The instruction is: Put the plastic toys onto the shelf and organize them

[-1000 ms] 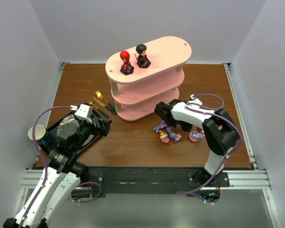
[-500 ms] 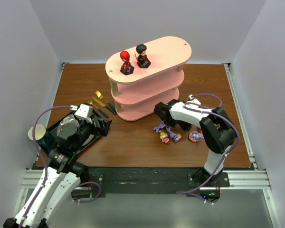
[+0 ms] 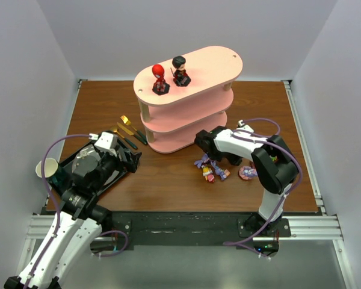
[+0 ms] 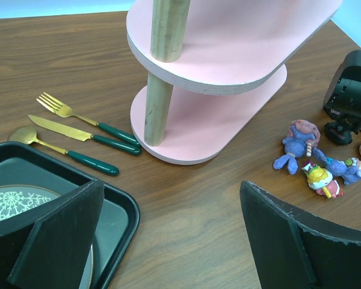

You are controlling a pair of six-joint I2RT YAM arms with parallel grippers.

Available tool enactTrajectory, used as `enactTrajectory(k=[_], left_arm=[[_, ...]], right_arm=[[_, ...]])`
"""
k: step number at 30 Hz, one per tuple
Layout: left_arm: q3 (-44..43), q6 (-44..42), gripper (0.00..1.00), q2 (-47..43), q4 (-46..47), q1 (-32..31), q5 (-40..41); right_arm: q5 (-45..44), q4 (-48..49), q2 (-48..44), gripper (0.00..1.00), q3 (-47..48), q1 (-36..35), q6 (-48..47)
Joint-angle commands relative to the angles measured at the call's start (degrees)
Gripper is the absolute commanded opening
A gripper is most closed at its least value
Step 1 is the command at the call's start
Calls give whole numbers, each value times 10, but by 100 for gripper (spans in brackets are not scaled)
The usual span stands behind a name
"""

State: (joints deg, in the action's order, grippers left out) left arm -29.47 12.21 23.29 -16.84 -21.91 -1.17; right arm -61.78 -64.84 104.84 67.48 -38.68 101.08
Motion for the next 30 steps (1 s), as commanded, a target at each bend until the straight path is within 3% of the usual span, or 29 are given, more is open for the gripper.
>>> enactTrajectory(k=[1,8,12,18,25,30], left_arm=[[-8,-10,100,3,21,-3,-7],[-8,-10,100,4,20,-3,-6],[-8,-10,100,5,21,-3,-6],[-8,-11,100,10,20,-3,-5],[-8,-12,100,19,21,-3,-4],[-9,-12,100,24,22,-3,-6]], right_arm=[[-32,4,-38,36,0,-10,-18],[-50,70,-86,29,-13,-40,-136],[-29,211,-173,29,-66,-45,-314],[78,451,-313,30,-155,-45,-622],[212,505,-399,32,-141,-44,-807],[275,456,-430,35,-63,-40,-930]])
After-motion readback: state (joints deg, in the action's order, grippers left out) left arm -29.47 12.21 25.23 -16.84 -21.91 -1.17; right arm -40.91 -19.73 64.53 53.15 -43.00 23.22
